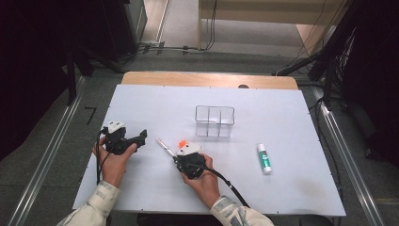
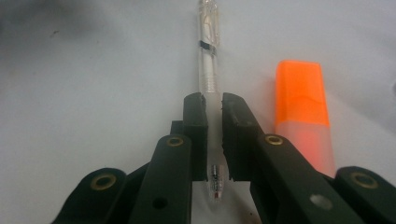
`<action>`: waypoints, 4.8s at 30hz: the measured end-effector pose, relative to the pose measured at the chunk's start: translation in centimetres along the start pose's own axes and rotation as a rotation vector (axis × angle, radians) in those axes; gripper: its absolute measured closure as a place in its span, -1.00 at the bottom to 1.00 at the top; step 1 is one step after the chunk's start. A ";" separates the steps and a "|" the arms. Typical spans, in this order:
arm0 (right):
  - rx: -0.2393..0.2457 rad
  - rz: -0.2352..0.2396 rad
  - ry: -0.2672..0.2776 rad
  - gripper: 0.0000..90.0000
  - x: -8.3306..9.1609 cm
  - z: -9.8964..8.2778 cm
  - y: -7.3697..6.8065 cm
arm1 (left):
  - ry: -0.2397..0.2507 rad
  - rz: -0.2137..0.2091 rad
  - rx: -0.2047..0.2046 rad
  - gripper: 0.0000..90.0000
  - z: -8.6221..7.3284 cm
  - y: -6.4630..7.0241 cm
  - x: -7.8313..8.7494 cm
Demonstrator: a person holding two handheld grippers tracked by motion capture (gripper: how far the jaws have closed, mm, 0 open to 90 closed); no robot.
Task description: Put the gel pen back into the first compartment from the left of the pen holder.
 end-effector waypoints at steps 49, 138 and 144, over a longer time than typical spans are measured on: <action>-0.077 -0.146 0.110 0.75 13.8 2.2 10.3 | -0.003 0.003 0.037 -0.66 0.0 -0.3 0.0; -0.037 -0.130 -0.104 0.74 12.7 5.6 12.4 | 0.001 0.001 0.039 -0.66 0.1 -0.4 0.0; -0.027 -0.127 -0.111 0.74 12.5 5.9 12.4 | 0.002 0.001 0.040 -0.66 0.1 -0.4 0.0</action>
Point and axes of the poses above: each handheld gripper's, and its own axes: x roughly backward along the jaws, z roughly out of its top, y roughly to its right, the point moved 8 cm from there along -x, roughly forward along the jaws, and after that the axes turned 3 degrees about z, right-handed, at the moved point
